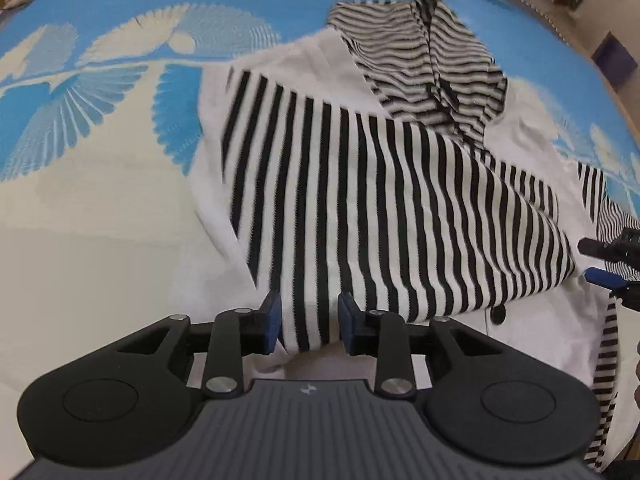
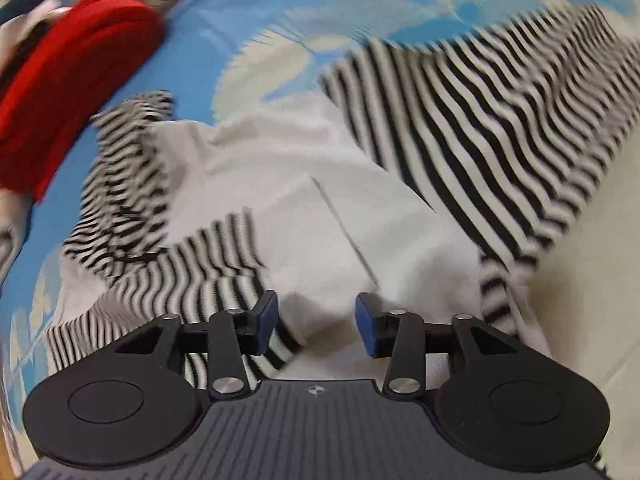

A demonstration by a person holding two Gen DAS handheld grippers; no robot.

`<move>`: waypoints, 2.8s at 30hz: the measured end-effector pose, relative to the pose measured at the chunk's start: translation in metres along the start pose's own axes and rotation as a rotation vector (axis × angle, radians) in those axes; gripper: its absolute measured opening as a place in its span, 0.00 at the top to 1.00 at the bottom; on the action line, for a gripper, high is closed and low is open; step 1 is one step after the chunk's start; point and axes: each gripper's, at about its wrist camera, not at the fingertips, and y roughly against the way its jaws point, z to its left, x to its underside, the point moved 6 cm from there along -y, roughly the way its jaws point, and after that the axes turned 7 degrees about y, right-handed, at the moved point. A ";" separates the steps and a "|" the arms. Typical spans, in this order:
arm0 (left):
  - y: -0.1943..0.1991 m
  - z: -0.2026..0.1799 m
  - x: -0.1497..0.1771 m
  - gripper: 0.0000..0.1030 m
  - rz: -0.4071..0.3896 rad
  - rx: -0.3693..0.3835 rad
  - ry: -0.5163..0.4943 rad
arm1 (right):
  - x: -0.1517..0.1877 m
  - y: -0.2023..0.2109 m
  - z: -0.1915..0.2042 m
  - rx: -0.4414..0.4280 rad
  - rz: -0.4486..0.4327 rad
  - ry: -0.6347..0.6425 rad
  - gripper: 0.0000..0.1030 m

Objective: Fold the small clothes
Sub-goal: 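Reach the right gripper to the other striped sleeve cuff and close, then fold the held sleeve across the white body with the right gripper, release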

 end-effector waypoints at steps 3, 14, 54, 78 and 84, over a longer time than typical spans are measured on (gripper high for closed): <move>-0.018 0.005 0.010 0.64 0.062 -0.082 -0.011 | 0.007 -0.006 -0.018 0.058 0.071 -0.024 0.46; 0.048 -0.073 -0.018 0.54 -0.150 -0.020 -0.085 | -0.049 0.061 -0.096 0.076 -0.121 -0.044 0.45; 0.066 -0.123 -0.024 0.50 -0.192 0.053 -0.109 | -0.082 0.069 -0.334 0.235 -0.397 -0.669 0.87; 0.092 0.009 -0.059 0.50 -0.214 0.041 0.227 | -0.005 0.079 0.133 -0.534 -0.136 0.439 0.71; 0.077 0.010 -0.061 0.50 -0.189 0.039 0.245 | -0.027 0.104 0.093 -0.309 -0.185 0.237 0.57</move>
